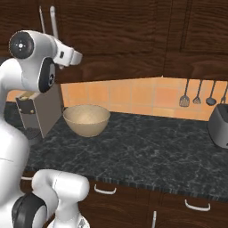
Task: Open the cabinet, pick up the bread from the cabinet and place it in the basket. Then move the basket to the dining counter.
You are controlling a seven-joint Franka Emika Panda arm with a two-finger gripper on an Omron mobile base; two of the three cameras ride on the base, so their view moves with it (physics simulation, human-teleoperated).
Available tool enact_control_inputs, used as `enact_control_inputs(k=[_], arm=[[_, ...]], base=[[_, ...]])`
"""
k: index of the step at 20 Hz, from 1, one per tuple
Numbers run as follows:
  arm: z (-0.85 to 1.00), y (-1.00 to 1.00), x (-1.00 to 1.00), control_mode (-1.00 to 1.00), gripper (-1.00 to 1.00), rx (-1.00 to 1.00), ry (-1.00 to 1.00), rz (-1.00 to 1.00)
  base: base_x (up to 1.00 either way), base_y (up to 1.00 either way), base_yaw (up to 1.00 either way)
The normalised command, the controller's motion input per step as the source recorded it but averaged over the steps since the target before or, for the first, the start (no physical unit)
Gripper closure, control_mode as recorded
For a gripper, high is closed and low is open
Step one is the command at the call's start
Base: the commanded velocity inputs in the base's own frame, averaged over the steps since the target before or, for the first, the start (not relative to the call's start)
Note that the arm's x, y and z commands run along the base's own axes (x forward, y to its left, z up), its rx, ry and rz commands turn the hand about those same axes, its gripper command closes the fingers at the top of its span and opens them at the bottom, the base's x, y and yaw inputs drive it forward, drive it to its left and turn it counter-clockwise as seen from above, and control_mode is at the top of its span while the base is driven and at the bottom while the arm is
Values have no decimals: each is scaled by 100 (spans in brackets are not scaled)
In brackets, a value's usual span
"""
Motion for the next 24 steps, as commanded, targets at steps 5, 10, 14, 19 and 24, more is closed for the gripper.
enact_control_inputs(k=[5, 10, 14, 19, 24], arm=[[43, -63, -100, -100, 100, 9, -10, 0], [40, -46, -100, -100, -100, 11, -9, 0], [52, 0, -100, -100, -100, 4, 5, -6], [38, 0, -96, -100, -100, 3, 35, -11], [15, 31, -79, -100, -100, 2, 44, -11]], base=[[0, 0, 0], [0, 0, 0], [0, 0, 0], [0, 0, 0], [0, 0, 0]])
